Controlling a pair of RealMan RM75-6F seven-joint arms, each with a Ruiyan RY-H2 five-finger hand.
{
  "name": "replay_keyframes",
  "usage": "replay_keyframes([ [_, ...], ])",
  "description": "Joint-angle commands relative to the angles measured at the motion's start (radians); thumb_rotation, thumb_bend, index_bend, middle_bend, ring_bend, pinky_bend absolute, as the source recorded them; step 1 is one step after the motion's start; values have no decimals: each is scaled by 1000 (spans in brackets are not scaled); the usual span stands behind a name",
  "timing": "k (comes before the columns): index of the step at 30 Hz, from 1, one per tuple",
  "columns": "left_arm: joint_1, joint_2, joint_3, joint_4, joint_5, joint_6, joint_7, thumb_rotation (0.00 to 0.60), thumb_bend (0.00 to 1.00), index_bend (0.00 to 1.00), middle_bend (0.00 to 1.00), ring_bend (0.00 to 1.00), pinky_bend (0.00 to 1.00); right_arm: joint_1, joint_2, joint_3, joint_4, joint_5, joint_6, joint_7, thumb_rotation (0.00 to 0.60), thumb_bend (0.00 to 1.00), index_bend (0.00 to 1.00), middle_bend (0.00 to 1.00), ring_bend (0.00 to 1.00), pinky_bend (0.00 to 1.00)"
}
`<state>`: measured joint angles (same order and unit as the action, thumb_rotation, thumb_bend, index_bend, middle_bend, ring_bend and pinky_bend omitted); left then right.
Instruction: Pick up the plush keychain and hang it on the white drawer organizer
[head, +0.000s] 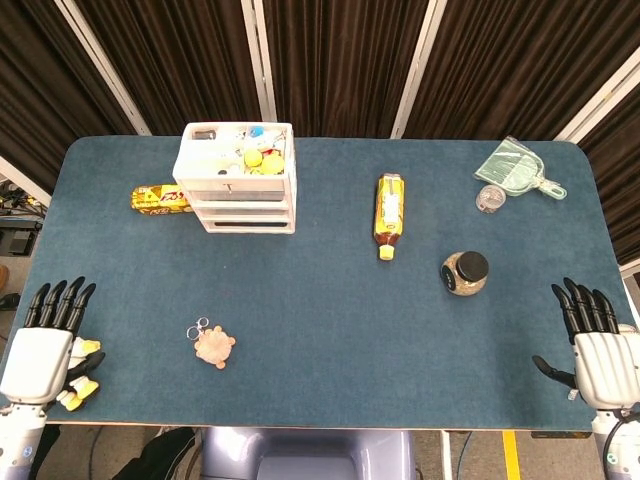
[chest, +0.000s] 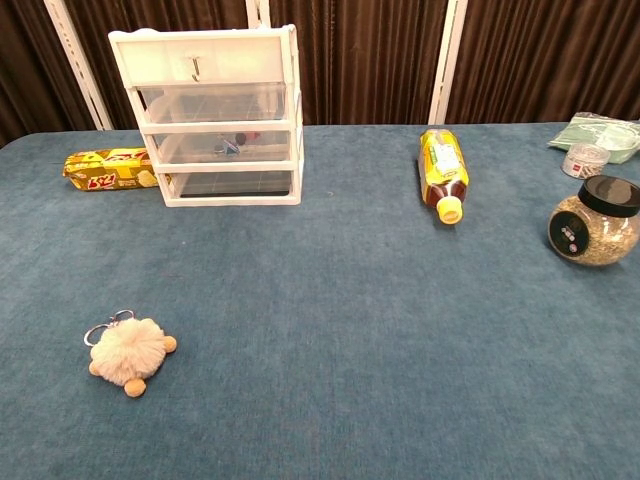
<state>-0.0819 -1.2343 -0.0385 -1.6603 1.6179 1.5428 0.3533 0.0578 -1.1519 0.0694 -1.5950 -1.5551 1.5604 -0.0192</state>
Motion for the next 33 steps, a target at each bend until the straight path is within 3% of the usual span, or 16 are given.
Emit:
replay_keyframes([
  [1, -41, 0, -36, 0, -23, -43, 33, 600, 46, 242, 637, 512, 461, -1, 0, 0, -1, 0, 2, 1, 600, 5, 0, 0, 0, 0],
  [4, -87, 8, -68, -23, -88, -126, 72, 600, 65, 339, 839, 682, 623, -1, 2, 1, -2, 1, 2, 4, 600, 5, 0, 0, 0, 0],
  [7, -129, 15, -94, -54, -153, -205, 107, 600, 111, 404, 966, 798, 706, -1, 2, 2, -2, 1, 1, 6, 600, 6, 0, 0, 0, 0],
  [9, -171, 19, -120, -88, -225, -277, 146, 600, 164, 430, 996, 839, 737, 0, 2, 3, 1, 3, -1, 8, 600, 6, 0, 0, 0, 0],
  [15, -272, 13, -165, -140, -408, -424, 249, 600, 232, 444, 1000, 868, 762, 0, 3, 5, 3, 9, -4, 15, 600, 6, 0, 0, 0, 0],
  [22, -367, -23, -161, -134, -573, -522, 354, 600, 255, 440, 1000, 868, 762, 2, 3, 7, 4, 16, -10, 22, 600, 6, 0, 0, 0, 0],
  [33, -438, -136, -87, -54, -581, -552, 395, 600, 253, 465, 1000, 868, 762, 0, 7, 11, 2, 23, -10, 30, 600, 8, 0, 0, 0, 0],
])
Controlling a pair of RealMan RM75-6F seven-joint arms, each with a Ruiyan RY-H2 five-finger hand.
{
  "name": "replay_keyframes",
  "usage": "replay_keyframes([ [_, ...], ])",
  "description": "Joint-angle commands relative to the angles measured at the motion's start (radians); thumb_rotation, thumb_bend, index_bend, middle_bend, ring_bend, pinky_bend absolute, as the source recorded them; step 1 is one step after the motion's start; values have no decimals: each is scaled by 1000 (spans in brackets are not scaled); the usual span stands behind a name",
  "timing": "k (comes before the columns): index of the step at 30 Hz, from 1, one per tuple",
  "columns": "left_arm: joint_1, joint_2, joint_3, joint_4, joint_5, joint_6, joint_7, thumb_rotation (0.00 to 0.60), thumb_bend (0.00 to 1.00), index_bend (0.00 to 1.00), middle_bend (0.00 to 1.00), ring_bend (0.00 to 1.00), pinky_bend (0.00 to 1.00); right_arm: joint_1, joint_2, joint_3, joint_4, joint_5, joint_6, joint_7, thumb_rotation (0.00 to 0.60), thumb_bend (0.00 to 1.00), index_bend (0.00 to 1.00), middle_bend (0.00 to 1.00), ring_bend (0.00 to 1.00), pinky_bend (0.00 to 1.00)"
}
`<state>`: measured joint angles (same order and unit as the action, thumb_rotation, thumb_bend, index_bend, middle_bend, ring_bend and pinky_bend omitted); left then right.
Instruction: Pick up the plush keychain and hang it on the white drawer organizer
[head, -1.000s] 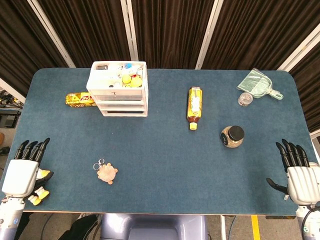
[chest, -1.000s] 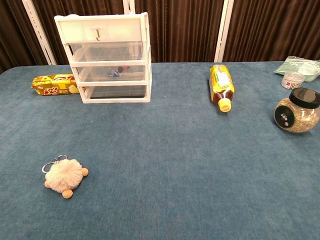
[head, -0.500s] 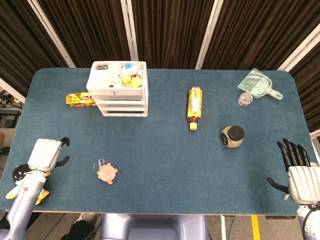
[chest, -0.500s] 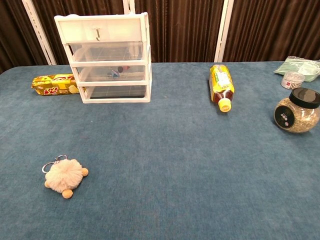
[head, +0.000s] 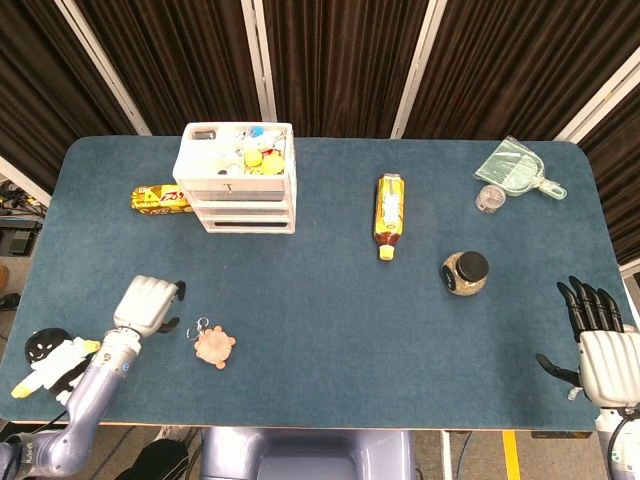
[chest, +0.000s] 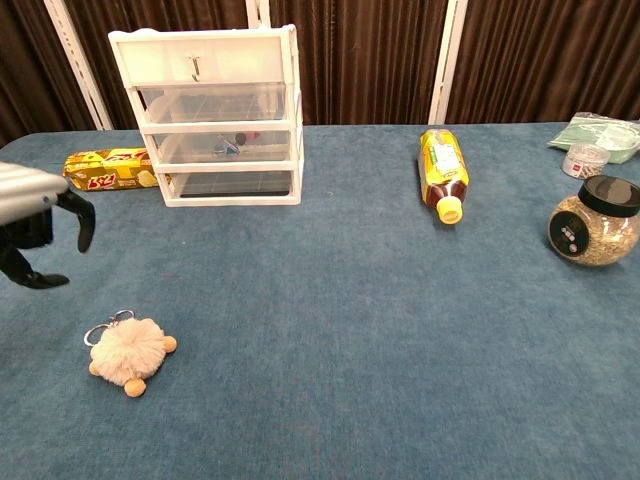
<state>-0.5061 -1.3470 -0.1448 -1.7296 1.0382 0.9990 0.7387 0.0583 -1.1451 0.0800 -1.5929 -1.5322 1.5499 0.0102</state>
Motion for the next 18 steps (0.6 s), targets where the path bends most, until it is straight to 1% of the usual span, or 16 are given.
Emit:
replay_keyframes([
  [1, -19, -34, 26, 23, -7, -11, 14, 600, 252, 472, 1000, 867, 761, -1, 0, 0, 0, 0, 1, 1, 600, 9, 0, 0, 0, 0],
  [9, -51, -94, 59, 88, -30, -19, 38, 600, 254, 501, 1000, 867, 762, -2, 2, 2, 0, 0, 4, 7, 600, 8, 0, 0, 0, 0],
  [18, -84, -120, 79, 133, -78, -33, 56, 600, 256, 508, 1000, 866, 761, -2, 2, 2, 0, 1, 3, 10, 600, 17, 0, 0, 0, 0],
])
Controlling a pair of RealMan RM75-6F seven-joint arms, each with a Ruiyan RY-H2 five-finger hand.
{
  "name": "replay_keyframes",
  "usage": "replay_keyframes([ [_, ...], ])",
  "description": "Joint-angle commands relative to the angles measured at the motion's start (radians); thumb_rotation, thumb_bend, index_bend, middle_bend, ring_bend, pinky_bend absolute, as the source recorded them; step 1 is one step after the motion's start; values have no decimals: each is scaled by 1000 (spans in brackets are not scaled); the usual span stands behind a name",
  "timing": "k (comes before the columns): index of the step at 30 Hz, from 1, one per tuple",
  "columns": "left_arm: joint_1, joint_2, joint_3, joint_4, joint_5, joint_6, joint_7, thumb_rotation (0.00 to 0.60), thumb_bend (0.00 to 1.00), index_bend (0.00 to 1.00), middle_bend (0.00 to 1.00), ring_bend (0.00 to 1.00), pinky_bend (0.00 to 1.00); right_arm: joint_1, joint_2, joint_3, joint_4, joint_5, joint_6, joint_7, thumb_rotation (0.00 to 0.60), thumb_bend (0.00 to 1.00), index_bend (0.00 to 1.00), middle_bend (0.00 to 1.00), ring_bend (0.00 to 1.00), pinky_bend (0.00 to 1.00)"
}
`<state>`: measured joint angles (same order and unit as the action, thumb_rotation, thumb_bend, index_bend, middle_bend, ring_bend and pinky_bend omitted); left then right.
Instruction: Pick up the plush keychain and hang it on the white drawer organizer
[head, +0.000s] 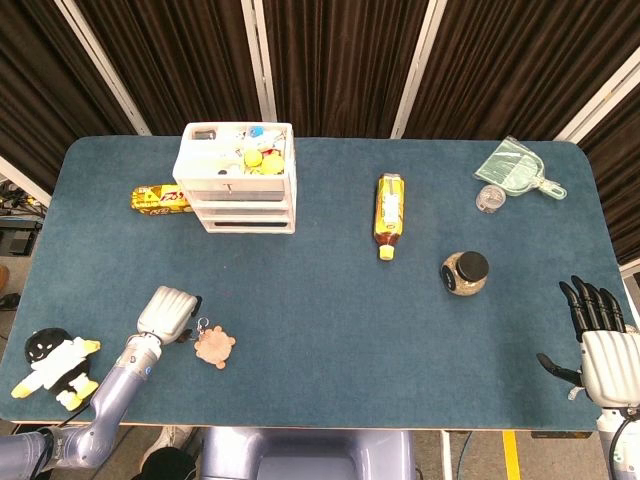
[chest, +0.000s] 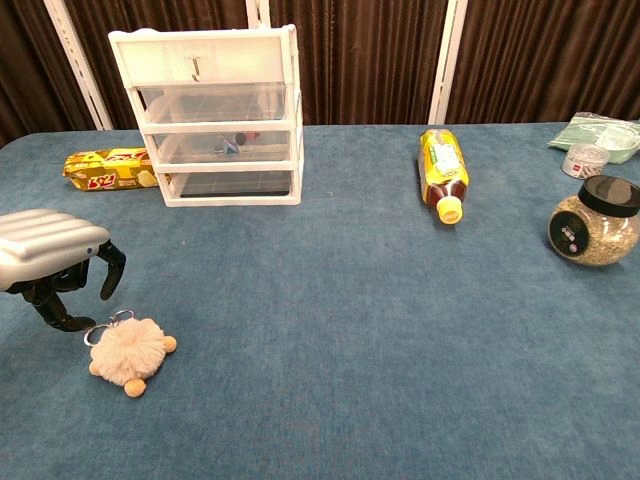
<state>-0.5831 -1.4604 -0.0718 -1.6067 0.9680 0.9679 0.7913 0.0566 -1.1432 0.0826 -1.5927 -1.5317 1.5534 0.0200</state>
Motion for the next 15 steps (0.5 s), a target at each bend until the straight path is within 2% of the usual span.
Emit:
replay_keyframes([
  [1, -9, -9, 8, 13, -10, -3, 3, 600, 255, 510, 1000, 866, 761, 0, 0, 0, -1, 1, -1, 1, 600, 17, 0, 0, 0, 0],
  [15, -40, -55, 35, 54, -43, -2, 8, 600, 285, 536, 1000, 864, 761, -1, 1, 3, -1, 4, 1, 6, 600, 17, 0, 0, 0, 0],
])
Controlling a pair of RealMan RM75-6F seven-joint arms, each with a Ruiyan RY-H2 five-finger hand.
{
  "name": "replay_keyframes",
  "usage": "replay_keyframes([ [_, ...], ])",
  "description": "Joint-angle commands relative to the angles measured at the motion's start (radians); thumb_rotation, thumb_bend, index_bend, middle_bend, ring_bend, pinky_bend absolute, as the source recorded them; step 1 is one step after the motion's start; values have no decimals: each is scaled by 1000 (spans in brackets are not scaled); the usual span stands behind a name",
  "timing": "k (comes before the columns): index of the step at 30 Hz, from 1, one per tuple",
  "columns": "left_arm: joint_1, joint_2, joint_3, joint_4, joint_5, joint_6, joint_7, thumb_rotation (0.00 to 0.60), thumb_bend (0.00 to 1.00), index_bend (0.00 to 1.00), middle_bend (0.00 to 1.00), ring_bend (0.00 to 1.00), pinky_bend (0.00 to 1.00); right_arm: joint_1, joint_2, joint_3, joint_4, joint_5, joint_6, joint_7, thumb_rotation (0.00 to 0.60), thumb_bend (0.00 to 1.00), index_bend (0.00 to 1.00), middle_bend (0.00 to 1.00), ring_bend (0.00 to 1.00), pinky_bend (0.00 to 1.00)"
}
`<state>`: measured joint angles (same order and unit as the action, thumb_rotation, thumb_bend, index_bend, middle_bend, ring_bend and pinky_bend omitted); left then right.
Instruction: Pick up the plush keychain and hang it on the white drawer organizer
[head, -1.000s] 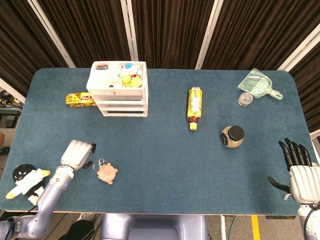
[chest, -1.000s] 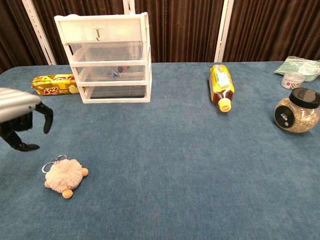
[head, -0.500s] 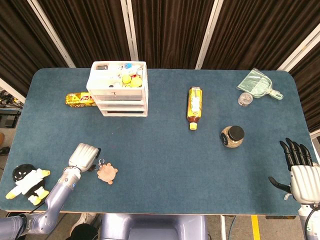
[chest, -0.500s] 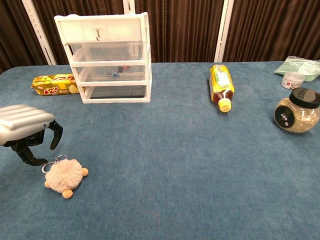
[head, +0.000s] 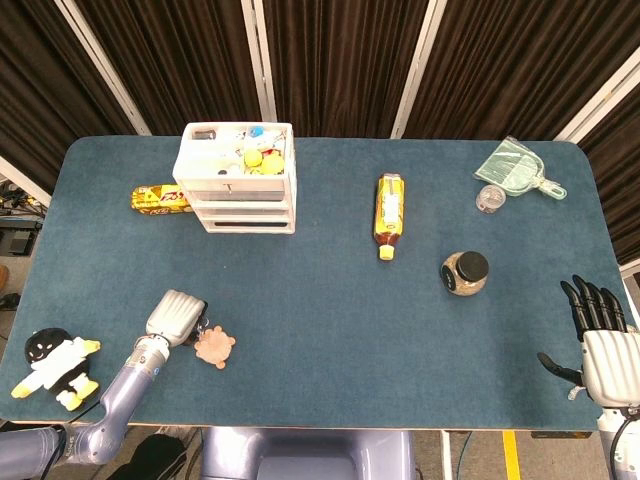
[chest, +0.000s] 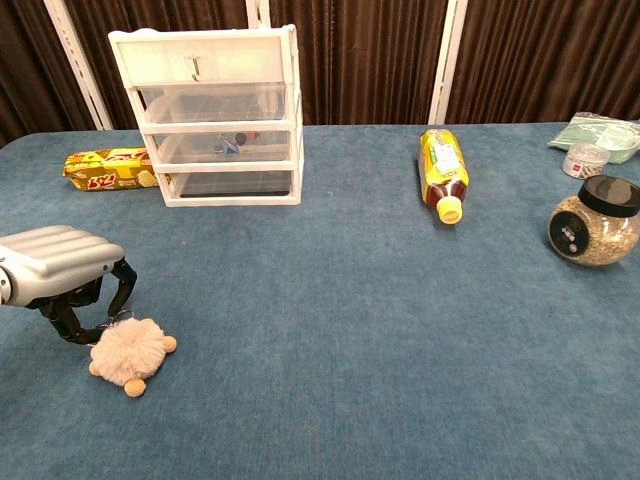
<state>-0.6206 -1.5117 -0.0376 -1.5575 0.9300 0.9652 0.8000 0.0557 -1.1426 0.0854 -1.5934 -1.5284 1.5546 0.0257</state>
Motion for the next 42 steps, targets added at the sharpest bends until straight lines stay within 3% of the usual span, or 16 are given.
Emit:
replay_keyframes([
  [1, -5, -7, 1, 10, -10, 0, -1, 600, 286, 536, 1000, 864, 760, 0, 0, 0, 0, 0, 0, 1, 600, 17, 0, 0, 0, 0],
  [7, -15, -17, 10, 22, -19, 0, -5, 600, 306, 542, 1000, 863, 760, -1, 1, 0, -2, 1, -1, 4, 600, 17, 0, 0, 0, 0],
  [15, -24, -23, 19, 25, -18, 0, -23, 600, 450, 587, 1000, 864, 759, -2, 1, 1, -3, 3, 1, 6, 600, 17, 0, 0, 0, 0],
  [34, -64, 65, -21, -35, 97, 59, -59, 600, 452, 609, 1000, 863, 758, -3, -1, 2, -1, 0, 5, 8, 600, 17, 0, 0, 0, 0],
  [42, -111, 99, -40, -16, 228, 88, -44, 600, 452, 610, 1000, 863, 758, -2, -3, 3, -1, -1, 6, 5, 600, 17, 0, 0, 0, 0],
])
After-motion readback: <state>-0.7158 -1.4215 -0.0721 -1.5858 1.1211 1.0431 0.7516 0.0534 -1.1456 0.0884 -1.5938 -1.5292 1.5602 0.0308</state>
